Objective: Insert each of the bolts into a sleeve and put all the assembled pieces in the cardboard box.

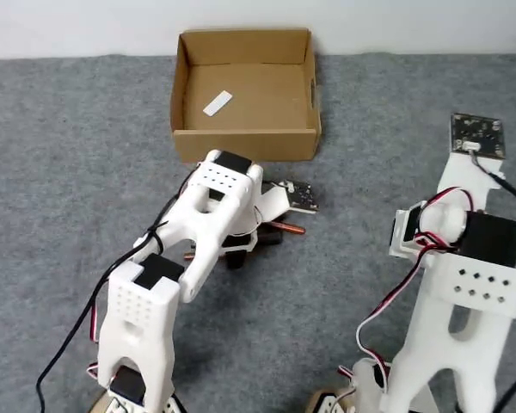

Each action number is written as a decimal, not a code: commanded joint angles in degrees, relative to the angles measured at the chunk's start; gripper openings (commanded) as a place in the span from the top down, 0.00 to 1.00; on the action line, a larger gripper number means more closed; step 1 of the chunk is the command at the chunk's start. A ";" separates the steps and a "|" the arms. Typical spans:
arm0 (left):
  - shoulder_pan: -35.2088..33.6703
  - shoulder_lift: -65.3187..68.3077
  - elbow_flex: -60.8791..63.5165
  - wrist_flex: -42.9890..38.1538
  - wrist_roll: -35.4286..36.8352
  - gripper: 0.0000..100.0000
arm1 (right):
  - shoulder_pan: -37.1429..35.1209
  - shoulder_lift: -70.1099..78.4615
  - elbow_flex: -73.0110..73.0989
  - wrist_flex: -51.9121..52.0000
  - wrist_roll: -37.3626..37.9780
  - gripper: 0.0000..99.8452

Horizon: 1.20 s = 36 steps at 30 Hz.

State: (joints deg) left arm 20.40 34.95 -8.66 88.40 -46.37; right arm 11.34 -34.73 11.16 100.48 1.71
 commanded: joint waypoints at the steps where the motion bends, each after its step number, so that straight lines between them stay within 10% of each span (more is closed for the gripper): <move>1: 0.53 0.44 -2.07 -2.73 1.32 0.87 | 0.66 -1.63 -0.26 2.24 -0.35 0.99; 24: 0.53 0.09 -6.99 10.37 1.85 0.99 | 0.31 -1.71 -0.35 2.24 -0.35 0.99; 36: 0.79 -24.44 -7.08 11.52 13.36 0.99 | 0.22 -10.15 -0.35 2.33 8.70 0.99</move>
State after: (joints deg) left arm 20.84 19.91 -13.67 98.68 -37.85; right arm 11.34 -39.47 11.25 100.48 6.11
